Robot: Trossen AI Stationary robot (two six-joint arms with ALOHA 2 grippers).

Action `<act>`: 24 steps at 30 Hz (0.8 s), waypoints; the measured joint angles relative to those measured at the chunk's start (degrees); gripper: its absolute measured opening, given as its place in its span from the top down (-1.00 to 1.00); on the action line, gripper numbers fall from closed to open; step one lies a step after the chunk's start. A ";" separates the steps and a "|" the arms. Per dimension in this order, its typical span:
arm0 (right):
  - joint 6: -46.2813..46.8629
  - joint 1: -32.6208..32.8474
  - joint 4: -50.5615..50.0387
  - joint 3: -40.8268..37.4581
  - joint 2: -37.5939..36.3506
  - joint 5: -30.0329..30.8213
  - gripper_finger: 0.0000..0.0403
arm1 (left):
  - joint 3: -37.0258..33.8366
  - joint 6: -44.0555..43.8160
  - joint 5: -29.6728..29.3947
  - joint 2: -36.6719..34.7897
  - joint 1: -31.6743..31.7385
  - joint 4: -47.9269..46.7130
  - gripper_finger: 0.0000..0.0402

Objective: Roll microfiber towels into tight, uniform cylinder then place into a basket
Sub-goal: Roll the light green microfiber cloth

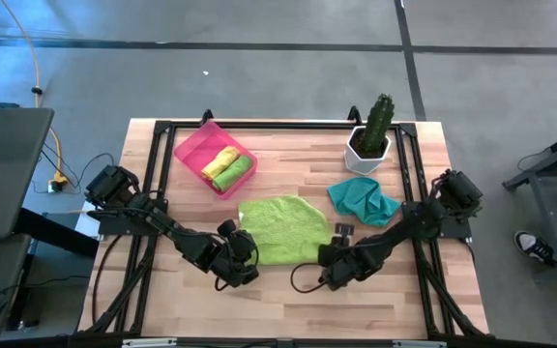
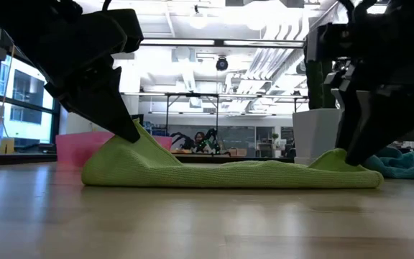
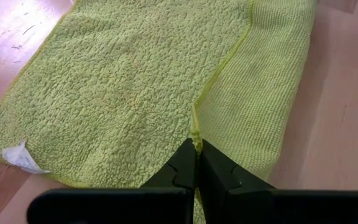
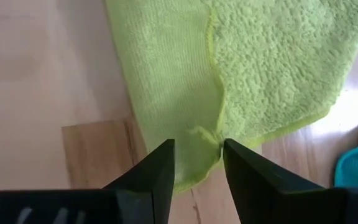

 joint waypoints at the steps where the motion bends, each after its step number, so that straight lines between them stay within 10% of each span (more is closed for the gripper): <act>1: 0.06 -0.09 0.01 0.00 0.00 0.00 0.36 | 0.00 0.00 0.00 0.00 0.00 0.00 1.00; 24: -0.33 -1.67 -0.34 1.26 -0.12 -1.62 0.99 | 0.18 0.07 -0.59 -0.31 -1.94 0.53 1.00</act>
